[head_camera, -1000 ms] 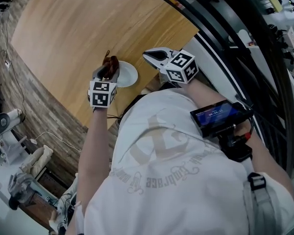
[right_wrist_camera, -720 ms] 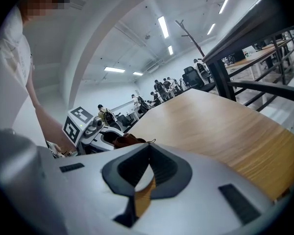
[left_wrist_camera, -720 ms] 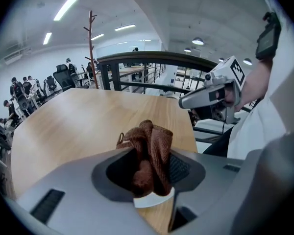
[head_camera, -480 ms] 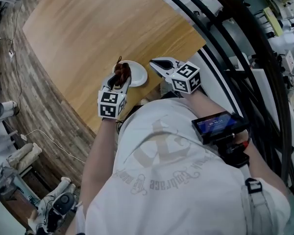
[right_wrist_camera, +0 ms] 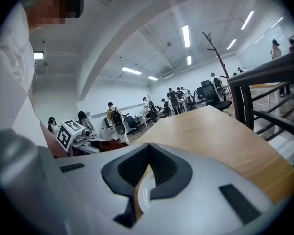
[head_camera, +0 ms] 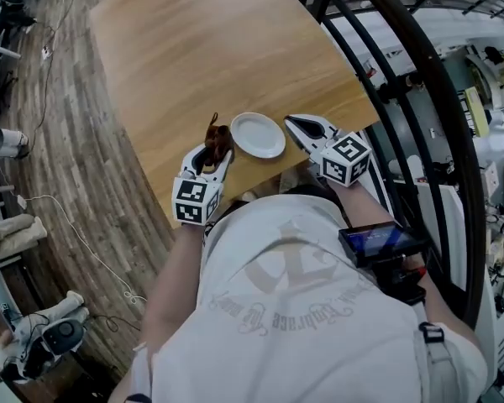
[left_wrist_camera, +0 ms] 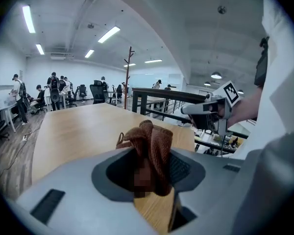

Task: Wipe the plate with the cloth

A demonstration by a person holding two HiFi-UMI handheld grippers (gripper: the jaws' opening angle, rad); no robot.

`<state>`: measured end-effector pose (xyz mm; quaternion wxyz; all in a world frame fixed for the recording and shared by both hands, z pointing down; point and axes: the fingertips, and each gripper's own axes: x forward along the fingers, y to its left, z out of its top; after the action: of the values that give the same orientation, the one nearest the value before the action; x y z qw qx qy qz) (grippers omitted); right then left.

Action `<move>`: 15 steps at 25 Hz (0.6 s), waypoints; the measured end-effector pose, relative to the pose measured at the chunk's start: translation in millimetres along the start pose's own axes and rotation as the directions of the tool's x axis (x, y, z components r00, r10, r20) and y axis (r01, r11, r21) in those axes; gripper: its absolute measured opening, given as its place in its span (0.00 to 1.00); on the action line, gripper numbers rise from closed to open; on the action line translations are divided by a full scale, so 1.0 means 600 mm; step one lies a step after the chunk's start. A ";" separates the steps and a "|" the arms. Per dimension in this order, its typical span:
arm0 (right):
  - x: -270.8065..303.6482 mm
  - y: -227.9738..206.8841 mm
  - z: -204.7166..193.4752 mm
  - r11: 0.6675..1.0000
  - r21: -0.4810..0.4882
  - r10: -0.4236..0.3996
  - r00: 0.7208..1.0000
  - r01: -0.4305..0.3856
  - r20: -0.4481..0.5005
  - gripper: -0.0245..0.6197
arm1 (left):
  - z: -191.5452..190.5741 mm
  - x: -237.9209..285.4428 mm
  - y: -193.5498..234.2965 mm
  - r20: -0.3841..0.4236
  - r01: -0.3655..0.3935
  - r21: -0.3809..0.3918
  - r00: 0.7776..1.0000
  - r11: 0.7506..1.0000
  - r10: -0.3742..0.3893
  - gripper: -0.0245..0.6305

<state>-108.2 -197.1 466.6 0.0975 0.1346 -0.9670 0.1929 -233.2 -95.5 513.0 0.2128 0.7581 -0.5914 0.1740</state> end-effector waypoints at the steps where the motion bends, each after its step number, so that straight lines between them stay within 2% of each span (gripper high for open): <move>1: 0.004 0.025 -0.004 1.000 -0.013 -0.002 1.000 0.002 0.001 0.06 | -0.010 -0.025 0.008 0.021 -0.001 -0.006 1.000 1.000 0.001 0.30; 3: 0.007 0.061 -0.015 0.999 -0.031 -0.009 1.000 0.009 0.001 0.06 | -0.026 -0.061 0.018 0.061 -0.004 -0.015 0.998 1.000 0.005 0.30; 7: 0.002 0.082 -0.038 0.999 -0.035 -0.024 1.000 0.024 -0.016 0.06 | -0.037 -0.088 0.029 0.106 0.000 -0.041 0.994 0.999 0.004 0.30; 15: -0.015 0.088 -0.079 0.998 -0.018 -0.064 0.997 0.063 -0.033 0.06 | -0.071 -0.087 0.021 0.088 0.047 -0.052 0.995 0.998 -0.042 0.30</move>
<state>-109.0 -129.5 489.0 0.1210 0.1611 -0.9621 0.1837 -258.5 -32.7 524.0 0.2111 0.7719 -0.5875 0.1200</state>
